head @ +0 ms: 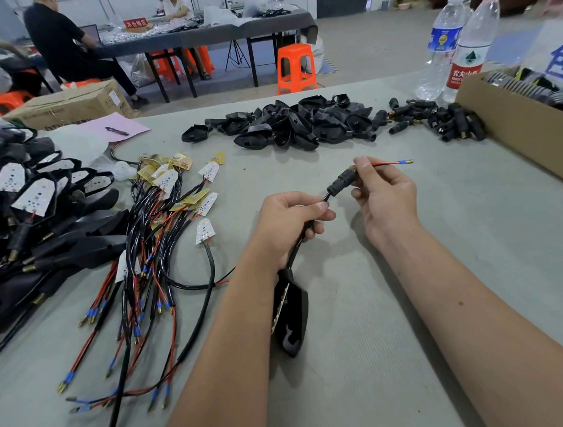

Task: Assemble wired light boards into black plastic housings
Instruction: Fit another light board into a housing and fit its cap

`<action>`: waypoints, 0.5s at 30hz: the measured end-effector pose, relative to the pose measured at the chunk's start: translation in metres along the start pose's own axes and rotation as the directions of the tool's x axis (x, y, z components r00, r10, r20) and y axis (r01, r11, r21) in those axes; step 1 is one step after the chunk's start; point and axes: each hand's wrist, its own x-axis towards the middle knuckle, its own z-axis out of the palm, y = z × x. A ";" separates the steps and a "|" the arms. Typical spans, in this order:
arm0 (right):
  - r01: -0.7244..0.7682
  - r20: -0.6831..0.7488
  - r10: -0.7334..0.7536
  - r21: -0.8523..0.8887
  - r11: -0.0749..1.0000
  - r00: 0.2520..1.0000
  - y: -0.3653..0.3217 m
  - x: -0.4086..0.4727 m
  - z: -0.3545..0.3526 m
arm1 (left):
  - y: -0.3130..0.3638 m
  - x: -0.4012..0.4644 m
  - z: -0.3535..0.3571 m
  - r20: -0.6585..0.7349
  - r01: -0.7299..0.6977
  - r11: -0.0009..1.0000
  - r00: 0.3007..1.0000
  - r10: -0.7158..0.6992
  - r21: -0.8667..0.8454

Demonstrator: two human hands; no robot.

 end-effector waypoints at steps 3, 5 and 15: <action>0.049 0.000 -0.049 -0.058 0.997 0.999 0.002 0.001 -0.001 | -0.001 0.001 -0.001 -0.028 0.001 1.000 1.000 -0.001 0.017; 0.089 0.002 -0.090 -0.109 0.990 0.996 0.004 0.001 -0.001 | -0.001 0.002 -0.001 -0.050 -0.002 1.000 0.999 0.003 0.026; 0.206 0.135 -0.175 -0.262 0.943 0.975 0.008 0.000 -0.001 | -0.002 -0.001 -0.001 -0.160 -0.086 0.975 0.980 0.121 0.206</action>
